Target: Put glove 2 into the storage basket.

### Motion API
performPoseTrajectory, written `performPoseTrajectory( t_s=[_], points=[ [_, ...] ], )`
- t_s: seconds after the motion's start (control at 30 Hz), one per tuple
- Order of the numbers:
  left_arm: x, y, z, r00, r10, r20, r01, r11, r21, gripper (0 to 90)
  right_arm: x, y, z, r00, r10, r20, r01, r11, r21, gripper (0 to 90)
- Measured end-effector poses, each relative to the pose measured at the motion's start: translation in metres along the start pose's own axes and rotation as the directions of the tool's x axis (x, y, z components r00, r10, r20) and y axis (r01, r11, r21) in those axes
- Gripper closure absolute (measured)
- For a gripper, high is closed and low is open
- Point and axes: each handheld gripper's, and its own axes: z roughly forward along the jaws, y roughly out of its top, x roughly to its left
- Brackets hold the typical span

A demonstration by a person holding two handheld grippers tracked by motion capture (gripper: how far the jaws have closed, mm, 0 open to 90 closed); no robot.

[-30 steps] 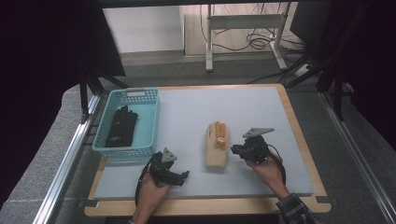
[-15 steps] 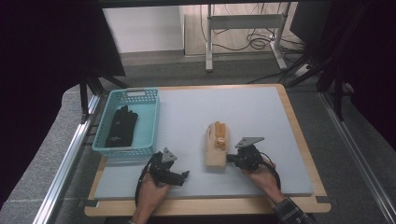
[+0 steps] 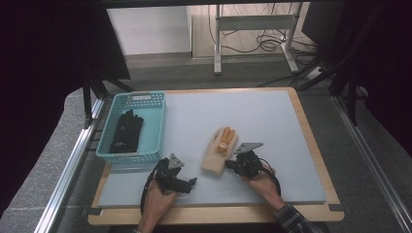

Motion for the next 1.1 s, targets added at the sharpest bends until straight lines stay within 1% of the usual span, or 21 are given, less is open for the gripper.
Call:
performPoseTrajectory(
  t_s=[0.23, 0.4, 0.53, 0.63, 0.9, 1.1],
  points=[
    [0.0, 0.0, 0.0, 1.0, -0.002, 0.0, 0.002, 1.0, 0.0, 1.6, 0.01, 0.01, 0.014, 0.9998, -0.013, -0.016, 0.013, 0.9999, -0.008, 87.7],
    [0.0, 0.0, 0.0, 1.0, -0.002, 0.0, 0.002, 1.0, 0.0, 1.6, 0.012, 0.013, 0.017, 0.9996, -0.021, -0.016, 0.021, 0.9998, -0.007, 87.0],
    [0.0, 0.0, 0.0, 1.0, -0.002, 0.0, 0.002, 1.0, 0.0, 1.6, 0.012, 0.012, 0.013, 0.9995, -0.023, -0.02, 0.022, 0.9997, -0.013, 82.9],
    [0.0, 0.0, 0.0, 1.0, -0.002, 0.0, 0.002, 1.0, 0.0, 1.6, 0.012, 0.012, 0.009, 0.9995, -0.029, -0.01, 0.029, 0.9994, -0.018, 79.0],
    [0.0, 0.0, 0.0, 1.0, -0.002, 0.0, 0.002, 1.0, 0.0, 1.6, 0.01, 0.013, -0.007, 0.9983, -0.051, 0.028, 0.052, 0.9979, -0.038, 66.8],
    [0.0, 0.0, 0.0, 1.0, -0.001, 0.0, 0.001, 1.0, 0.0, 1.6, 0.004, 0.011, -0.018, 0.9977, -0.04, 0.054, 0.043, 0.9979, -0.048, 57.7]
  ],
)
